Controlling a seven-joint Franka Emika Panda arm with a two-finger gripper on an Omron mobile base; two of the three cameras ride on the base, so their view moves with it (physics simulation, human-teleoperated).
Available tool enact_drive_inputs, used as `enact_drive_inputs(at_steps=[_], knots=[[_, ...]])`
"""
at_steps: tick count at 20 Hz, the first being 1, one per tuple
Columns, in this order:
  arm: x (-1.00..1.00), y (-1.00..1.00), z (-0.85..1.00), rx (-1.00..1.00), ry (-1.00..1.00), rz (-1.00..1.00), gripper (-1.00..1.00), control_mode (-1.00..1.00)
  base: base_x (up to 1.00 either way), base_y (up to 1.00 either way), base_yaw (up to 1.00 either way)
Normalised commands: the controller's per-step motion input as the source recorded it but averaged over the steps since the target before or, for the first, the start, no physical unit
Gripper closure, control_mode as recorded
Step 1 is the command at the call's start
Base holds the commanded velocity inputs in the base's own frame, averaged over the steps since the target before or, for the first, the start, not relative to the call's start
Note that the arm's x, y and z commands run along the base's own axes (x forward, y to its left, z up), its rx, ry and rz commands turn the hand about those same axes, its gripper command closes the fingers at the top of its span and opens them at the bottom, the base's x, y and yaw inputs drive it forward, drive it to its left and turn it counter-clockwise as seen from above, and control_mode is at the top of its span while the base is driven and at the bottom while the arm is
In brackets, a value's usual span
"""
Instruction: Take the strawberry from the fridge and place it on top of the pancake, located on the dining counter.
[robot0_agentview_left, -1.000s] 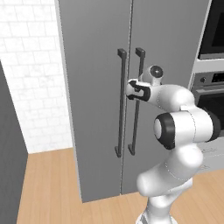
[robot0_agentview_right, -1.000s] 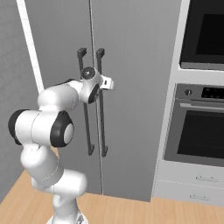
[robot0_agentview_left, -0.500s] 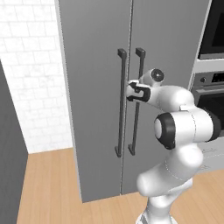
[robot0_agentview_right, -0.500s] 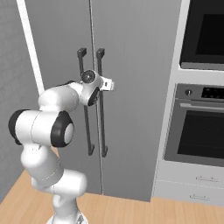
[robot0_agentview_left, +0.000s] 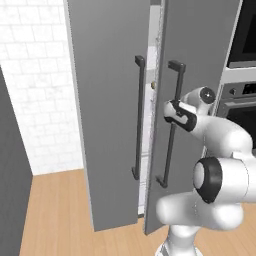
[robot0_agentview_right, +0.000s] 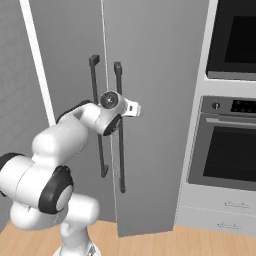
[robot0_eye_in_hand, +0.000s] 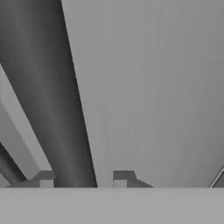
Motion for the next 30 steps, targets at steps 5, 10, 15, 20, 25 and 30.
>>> enact_drive_inputs(at_steps=[5,10,15,20,25,30], knots=[[-0.98,-1.0,0.0,0.01,0.08,0.0,1.0,-1.0,0.0,0.0,0.0],[-0.72,-1.0,0.0,0.09,0.17,0.0,1.0,-1.0,0.0,0.0,0.0],[-0.53,-0.83,0.0,0.06,0.12,0.0,-1.0,-1.0,0.0,0.0,0.0],[-0.9,-0.75,0.0,0.08,0.0,-0.01,-1.0,-1.0,0.0,0.0,0.0],[-1.0,-0.05,0.19,-0.02,0.0,0.0,-1.0,-1.0,0.0,0.0,0.0],[-0.43,0.82,0.37,-0.3,0.19,0.0,-1.0,-1.0,0.0,0.0,0.0]])
